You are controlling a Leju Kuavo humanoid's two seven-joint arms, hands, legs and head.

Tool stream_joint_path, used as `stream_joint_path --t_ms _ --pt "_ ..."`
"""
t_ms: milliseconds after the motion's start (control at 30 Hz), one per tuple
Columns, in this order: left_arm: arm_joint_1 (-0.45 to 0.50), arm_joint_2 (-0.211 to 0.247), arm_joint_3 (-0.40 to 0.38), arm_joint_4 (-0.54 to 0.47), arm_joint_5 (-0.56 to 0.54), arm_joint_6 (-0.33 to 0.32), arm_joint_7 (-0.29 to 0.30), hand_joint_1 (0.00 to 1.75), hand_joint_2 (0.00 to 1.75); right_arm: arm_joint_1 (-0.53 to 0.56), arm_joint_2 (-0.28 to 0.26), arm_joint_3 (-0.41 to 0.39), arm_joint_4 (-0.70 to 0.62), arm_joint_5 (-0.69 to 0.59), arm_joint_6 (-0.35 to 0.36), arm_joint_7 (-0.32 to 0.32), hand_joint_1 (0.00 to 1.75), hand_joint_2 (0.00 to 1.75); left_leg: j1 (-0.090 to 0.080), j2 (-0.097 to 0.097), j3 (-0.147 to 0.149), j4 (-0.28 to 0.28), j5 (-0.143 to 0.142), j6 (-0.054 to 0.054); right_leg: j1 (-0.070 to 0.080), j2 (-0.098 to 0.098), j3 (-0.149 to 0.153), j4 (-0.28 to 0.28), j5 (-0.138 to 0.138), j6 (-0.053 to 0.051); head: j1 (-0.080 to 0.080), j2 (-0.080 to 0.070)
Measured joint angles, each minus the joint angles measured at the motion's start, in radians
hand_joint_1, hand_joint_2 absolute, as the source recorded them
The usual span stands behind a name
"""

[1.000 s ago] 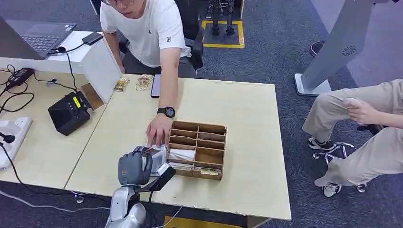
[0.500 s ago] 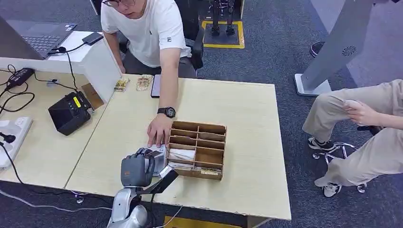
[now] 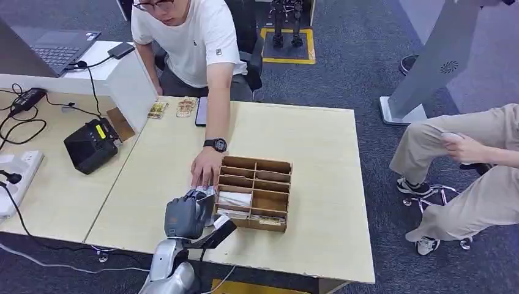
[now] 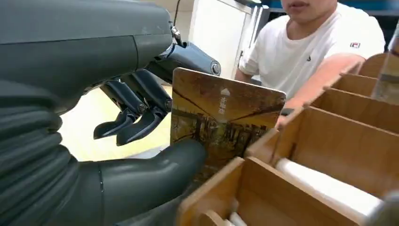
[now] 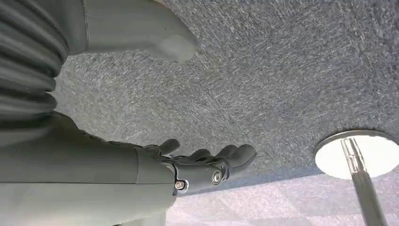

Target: Pass the card to the sensor for recognition and then transmit it.

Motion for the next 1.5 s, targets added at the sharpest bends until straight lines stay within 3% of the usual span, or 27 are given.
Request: stream_joint_path --t_ms 533,867,1333,1500 --pt "-0.022 0.035 -0.092 0.024 0.037 -0.079 0.063 1.75 1.75 -0.001 -0.005 0.000 0.017 0.009 0.000 -0.004 0.00 1.75 0.000 -0.005 0.007 0.000 0.001 0.001 0.000 -0.005 0.009 0.000 -0.001 0.001 0.000 0.000" --pt "-0.023 0.041 -0.103 0.020 0.103 -0.067 0.036 1.75 1.75 0.000 -0.005 0.000 0.021 0.007 0.000 -0.008 0.00 1.75 0.000 -0.005 0.008 0.000 0.001 0.001 0.000 -0.005 0.010 0.000 -0.001 0.000 0.000 0.000" --pt "0.028 0.039 -0.108 -0.142 0.265 -0.022 -0.043 1.75 1.75 0.000 -0.005 0.000 0.021 0.008 0.000 -0.014 0.00 1.75 0.000 -0.004 0.001 0.000 0.002 0.000 0.000 -0.004 0.001 0.000 0.000 0.000 0.000 0.000" --pt "0.014 0.041 -0.121 -0.272 0.363 -0.070 -0.049 1.75 1.75 0.000 -0.005 0.000 0.021 0.015 0.000 -0.014 0.00 1.75 0.000 -0.004 -0.001 0.000 0.002 0.000 0.000 -0.004 -0.001 0.000 0.000 0.000 0.000 0.000"
